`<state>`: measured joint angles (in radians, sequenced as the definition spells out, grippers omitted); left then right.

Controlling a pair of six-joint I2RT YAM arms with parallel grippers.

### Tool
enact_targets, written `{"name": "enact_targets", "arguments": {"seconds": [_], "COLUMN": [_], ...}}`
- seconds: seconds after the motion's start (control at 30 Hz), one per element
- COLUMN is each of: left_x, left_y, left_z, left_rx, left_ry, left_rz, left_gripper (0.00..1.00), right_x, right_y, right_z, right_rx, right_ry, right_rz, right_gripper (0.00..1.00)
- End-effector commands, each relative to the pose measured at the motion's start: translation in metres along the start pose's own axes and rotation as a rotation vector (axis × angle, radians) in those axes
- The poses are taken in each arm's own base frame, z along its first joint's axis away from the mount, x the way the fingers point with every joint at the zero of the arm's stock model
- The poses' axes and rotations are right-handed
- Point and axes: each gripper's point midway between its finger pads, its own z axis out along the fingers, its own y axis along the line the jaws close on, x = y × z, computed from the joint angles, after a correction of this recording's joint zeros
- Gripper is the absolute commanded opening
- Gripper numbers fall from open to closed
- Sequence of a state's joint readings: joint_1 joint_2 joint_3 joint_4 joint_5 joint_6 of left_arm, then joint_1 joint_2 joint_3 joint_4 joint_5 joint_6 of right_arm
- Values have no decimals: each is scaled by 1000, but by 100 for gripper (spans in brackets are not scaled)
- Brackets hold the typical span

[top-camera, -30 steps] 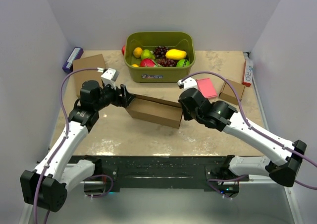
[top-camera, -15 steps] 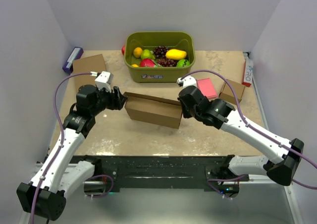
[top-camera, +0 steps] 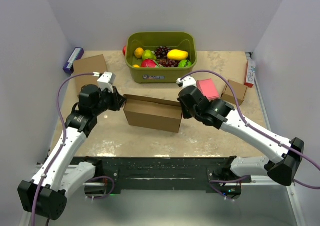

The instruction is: Fold the paper box

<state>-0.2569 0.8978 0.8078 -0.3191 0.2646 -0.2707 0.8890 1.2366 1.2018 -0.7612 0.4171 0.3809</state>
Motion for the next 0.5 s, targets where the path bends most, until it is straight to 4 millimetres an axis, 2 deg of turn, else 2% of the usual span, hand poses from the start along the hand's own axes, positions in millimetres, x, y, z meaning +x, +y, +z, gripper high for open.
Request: {"name": "enact_targets", "arguments": {"seconds": [0.0,0.27,0.47], "left_x": [-11,-10,-14], "left_y": [-9,-9,-19], "left_z": [2,5,10], "left_rx": [35,21,70], "left_ry": [-36,-37,-44], "left_rz": [-45,-99,-153], "left_gripper": [11,6,5], "right_x": [2,4,9], "right_y": [5,6,2], "right_z": [0,6,12], "right_rx": [-18,-9,18], "right_ry": [22,32,46], "right_rz": [-7,-8,-18], "right_gripper": [6,5,2]}}
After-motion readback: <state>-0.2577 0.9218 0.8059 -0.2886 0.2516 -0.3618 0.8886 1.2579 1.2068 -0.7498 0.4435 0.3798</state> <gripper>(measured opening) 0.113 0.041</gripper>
